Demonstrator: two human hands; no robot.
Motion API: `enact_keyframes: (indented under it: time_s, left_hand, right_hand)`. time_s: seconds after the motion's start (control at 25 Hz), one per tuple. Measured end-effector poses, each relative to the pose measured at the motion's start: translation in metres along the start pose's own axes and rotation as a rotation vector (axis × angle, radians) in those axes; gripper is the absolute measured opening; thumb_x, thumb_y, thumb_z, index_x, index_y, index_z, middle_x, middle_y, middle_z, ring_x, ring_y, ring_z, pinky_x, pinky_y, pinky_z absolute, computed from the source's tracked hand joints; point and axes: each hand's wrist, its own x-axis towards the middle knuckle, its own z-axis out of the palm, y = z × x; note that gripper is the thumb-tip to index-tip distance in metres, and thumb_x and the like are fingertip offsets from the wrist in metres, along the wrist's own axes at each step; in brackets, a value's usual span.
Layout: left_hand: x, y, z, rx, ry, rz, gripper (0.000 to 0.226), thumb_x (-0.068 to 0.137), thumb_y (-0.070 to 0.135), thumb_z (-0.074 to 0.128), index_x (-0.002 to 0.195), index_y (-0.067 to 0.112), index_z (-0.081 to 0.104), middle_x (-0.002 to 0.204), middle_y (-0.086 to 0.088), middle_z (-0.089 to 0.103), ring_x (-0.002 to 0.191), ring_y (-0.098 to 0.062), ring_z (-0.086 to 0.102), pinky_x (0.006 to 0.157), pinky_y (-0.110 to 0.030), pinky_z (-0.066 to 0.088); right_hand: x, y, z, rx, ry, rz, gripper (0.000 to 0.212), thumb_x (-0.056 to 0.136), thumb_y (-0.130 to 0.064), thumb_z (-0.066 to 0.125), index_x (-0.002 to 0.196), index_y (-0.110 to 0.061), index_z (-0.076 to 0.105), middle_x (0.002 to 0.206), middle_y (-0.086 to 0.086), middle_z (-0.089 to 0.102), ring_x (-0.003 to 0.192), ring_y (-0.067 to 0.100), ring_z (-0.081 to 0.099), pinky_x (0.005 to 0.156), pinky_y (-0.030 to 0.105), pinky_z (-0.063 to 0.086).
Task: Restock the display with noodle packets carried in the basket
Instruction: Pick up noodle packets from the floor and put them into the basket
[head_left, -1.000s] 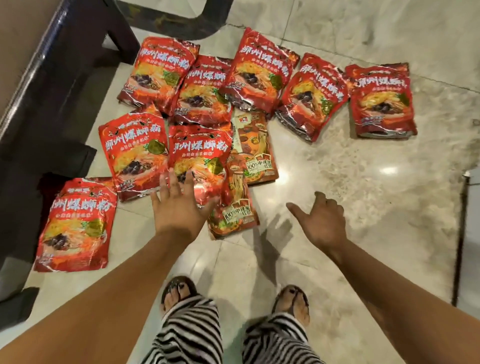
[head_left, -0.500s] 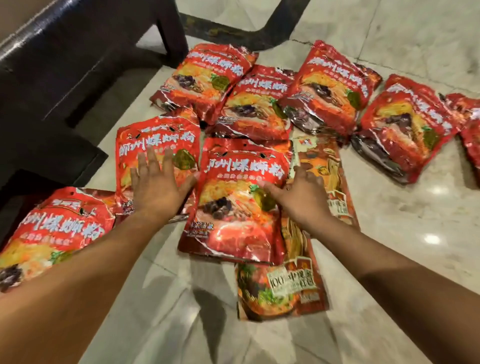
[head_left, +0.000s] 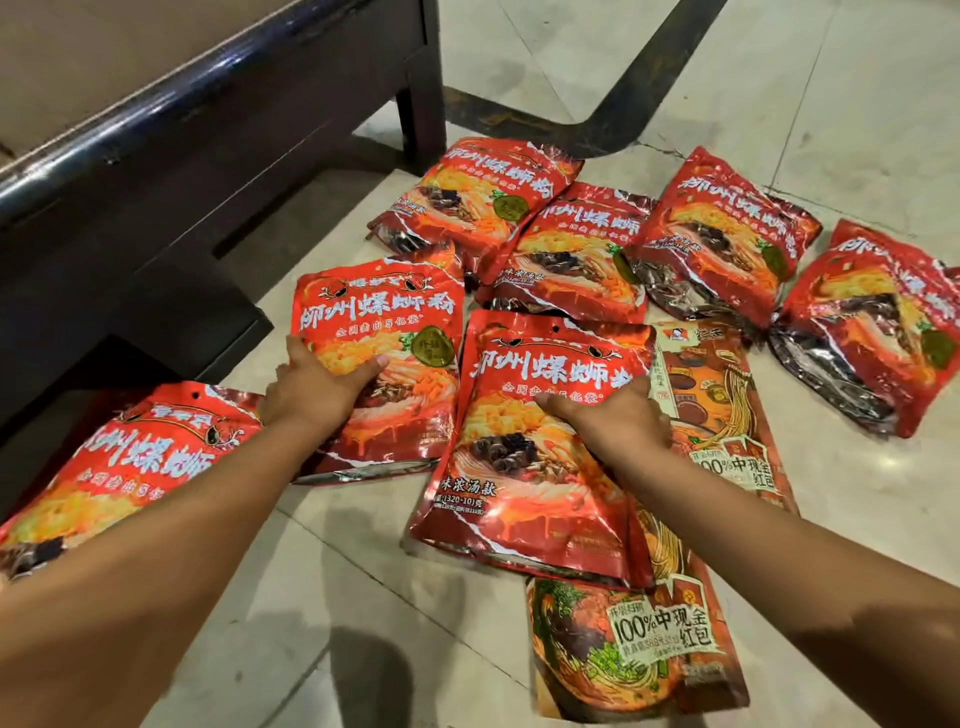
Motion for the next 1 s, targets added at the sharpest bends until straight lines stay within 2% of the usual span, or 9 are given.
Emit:
enact_keyframes:
  time_s: [0.2, 0.32, 0.44, 0.6, 0.72, 0.8, 0.88, 0.92, 1.0]
  left_hand:
    - [0.012, 0.006, -0.013, -0.253, 0.024, -0.161, 0.118, 0.06, 0.066, 0.081, 0.144, 0.009, 0.019, 0.141, -0.021, 0.047, 0.127, -0.043, 0.048, 0.104, -0.055, 0.042]
    - [0.015, 0.009, -0.014, -0.371, -0.025, -0.232, 0.121, 0.051, 0.063, 0.088, 0.14, 0.007, 0.026, 0.135, -0.017, 0.053, 0.123, -0.04, 0.054, 0.102, -0.054, 0.046]
    - [0.016, 0.01, -0.018, -0.538, -0.103, -0.281, 0.13, 0.023, 0.064, 0.093, 0.131, 0.008, 0.046, 0.124, -0.013, 0.063, 0.109, -0.035, 0.064, 0.094, -0.051, 0.053]
    - [0.004, 0.014, -0.022, -0.674, -0.145, -0.239, 0.075, 0.061, 0.035, 0.092, 0.121, 0.005, 0.059, 0.115, -0.012, 0.067, 0.101, -0.032, 0.067, 0.086, -0.041, 0.054]
    - [-0.002, 0.01, -0.027, -0.749, -0.18, -0.208, 0.058, 0.065, 0.029, 0.09, 0.111, 0.008, 0.061, 0.109, -0.01, 0.068, 0.095, -0.029, 0.066, 0.083, -0.038, 0.052]
    - [-0.007, 0.007, -0.031, -0.787, -0.223, -0.193, 0.067, 0.059, 0.032, 0.092, 0.115, 0.01, 0.062, 0.111, -0.008, 0.07, 0.098, -0.029, 0.067, 0.089, -0.041, 0.053]
    - [-0.014, 0.006, -0.034, -0.819, -0.227, -0.17, 0.062, 0.06, 0.032, 0.091, 0.112, 0.014, 0.064, 0.111, -0.008, 0.071, 0.1, -0.03, 0.067, 0.095, -0.044, 0.052]
    - [-0.018, 0.006, -0.034, -0.835, -0.216, -0.152, 0.054, 0.062, 0.03, 0.091, 0.108, 0.016, 0.065, 0.111, -0.008, 0.071, 0.101, -0.03, 0.067, 0.098, -0.045, 0.051]
    - [-0.025, 0.009, -0.035, -0.864, -0.242, -0.108, 0.055, 0.058, 0.031, 0.092, 0.105, 0.017, 0.067, 0.111, -0.008, 0.072, 0.1, -0.029, 0.068, 0.096, -0.042, 0.051]
  right_hand:
    - [0.006, -0.003, -0.004, 0.083, -0.088, 0.029, 0.149, 0.043, -0.08, 0.078, 0.153, -0.013, 0.002, 0.147, 0.019, 0.044, 0.132, 0.043, 0.044, 0.105, 0.053, 0.042]
    - [0.005, -0.006, -0.003, 0.152, -0.106, 0.076, 0.161, 0.022, -0.081, 0.077, 0.152, -0.018, 0.003, 0.145, 0.02, 0.045, 0.13, 0.044, 0.045, 0.104, 0.054, 0.043]
    - [0.003, -0.005, -0.002, 0.279, -0.065, 0.131, 0.148, 0.039, -0.062, 0.091, 0.151, -0.014, 0.008, 0.145, 0.021, 0.042, 0.132, 0.043, 0.042, 0.107, 0.052, 0.041]
    - [0.002, 0.001, 0.0, 0.396, -0.03, 0.147, 0.125, 0.055, -0.04, 0.094, 0.147, -0.006, 0.016, 0.143, 0.02, 0.045, 0.131, 0.04, 0.045, 0.107, 0.049, 0.042]
    - [0.002, 0.004, 0.001, 0.517, -0.043, 0.153, 0.12, 0.05, -0.036, 0.097, 0.14, -0.005, 0.025, 0.137, 0.017, 0.048, 0.127, 0.039, 0.048, 0.104, 0.049, 0.045]
    - [0.001, 0.009, 0.001, 0.61, -0.095, 0.146, 0.113, 0.042, -0.038, 0.099, 0.132, -0.005, 0.038, 0.125, 0.014, 0.058, 0.113, 0.036, 0.057, 0.095, 0.048, 0.051]
    - [0.001, 0.017, -0.002, 0.656, -0.156, 0.114, 0.093, 0.037, -0.042, 0.098, 0.109, -0.008, 0.049, 0.093, 0.01, 0.063, 0.081, 0.028, 0.062, 0.067, 0.038, 0.054]
    - [0.0, 0.019, -0.006, 0.654, -0.188, 0.1, 0.082, 0.04, -0.043, 0.098, 0.097, -0.012, 0.048, 0.078, 0.008, 0.057, 0.066, 0.022, 0.055, 0.055, 0.031, 0.046]
    - [-0.001, 0.025, -0.018, 0.67, -0.245, 0.055, 0.069, 0.048, -0.038, 0.097, 0.089, -0.014, 0.048, 0.071, 0.006, 0.054, 0.059, 0.019, 0.048, 0.05, 0.026, 0.036]
